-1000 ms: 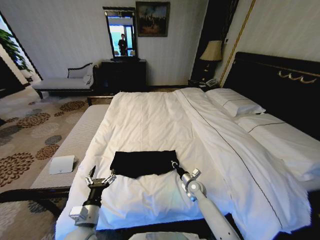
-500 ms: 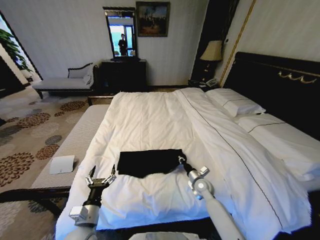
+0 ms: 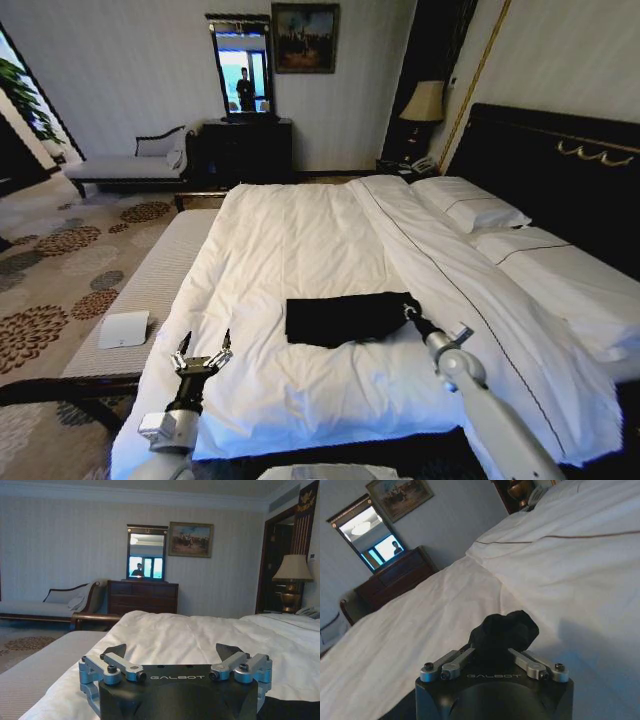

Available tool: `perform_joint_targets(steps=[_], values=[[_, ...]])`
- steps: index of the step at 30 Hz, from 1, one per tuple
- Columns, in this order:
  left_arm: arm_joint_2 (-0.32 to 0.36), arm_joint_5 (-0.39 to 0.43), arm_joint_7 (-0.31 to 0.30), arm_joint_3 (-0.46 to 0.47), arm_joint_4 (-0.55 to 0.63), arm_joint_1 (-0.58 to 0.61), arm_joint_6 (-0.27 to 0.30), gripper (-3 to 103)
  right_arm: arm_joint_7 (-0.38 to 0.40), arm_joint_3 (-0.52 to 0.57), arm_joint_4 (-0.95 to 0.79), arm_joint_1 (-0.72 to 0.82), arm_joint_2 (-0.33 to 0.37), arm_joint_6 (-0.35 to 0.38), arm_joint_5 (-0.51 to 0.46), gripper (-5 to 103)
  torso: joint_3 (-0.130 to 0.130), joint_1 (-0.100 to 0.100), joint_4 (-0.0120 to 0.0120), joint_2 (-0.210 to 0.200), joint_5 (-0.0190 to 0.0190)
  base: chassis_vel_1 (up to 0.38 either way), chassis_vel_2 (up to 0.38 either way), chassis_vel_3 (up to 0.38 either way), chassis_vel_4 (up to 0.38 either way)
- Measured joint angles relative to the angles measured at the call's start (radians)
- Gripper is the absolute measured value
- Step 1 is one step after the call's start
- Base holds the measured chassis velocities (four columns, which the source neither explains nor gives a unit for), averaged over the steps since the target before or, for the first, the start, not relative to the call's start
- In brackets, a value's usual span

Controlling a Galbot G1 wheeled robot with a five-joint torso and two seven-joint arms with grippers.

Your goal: Fold the clothes on the bed.

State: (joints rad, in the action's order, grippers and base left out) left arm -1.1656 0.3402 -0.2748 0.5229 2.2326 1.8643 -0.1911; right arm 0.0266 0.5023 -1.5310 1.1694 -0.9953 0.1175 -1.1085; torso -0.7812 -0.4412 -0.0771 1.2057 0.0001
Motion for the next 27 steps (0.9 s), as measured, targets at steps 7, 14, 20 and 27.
perform_joint_targets(steps=[7,14,20,27], values=[[0.000,0.000,0.000,0.000,0.000,0.000,0.000,100,0.018,-0.056,-0.062,-0.014,-0.044,-0.010,0.112,6,0.000,0.000,0.0000,0.000,-0.0002,0.000,0.000,0.000,0.000],[0.000,0.000,0.000,0.000,0.000,0.000,0.000,100,0.047,-0.152,-0.155,-0.048,-0.080,-0.010,0.196,6,0.000,0.000,0.0002,0.000,-0.0005,0.000,0.000,0.000,0.000],[0.000,0.000,0.000,0.000,0.000,0.000,0.000,100,0.045,-0.276,-0.145,-0.082,-0.106,-0.043,0.288,6,0.000,0.000,0.0001,0.000,-0.0005,0.000,0.000,0.000,0.000],[0.000,0.000,0.000,0.000,0.000,0.000,0.000,100,0.040,-0.380,-0.079,-0.129,-0.175,-0.056,0.352,6,0.000,0.000,0.0003,0.000,-0.0003,0.000,0.000,0.000,0.000]])
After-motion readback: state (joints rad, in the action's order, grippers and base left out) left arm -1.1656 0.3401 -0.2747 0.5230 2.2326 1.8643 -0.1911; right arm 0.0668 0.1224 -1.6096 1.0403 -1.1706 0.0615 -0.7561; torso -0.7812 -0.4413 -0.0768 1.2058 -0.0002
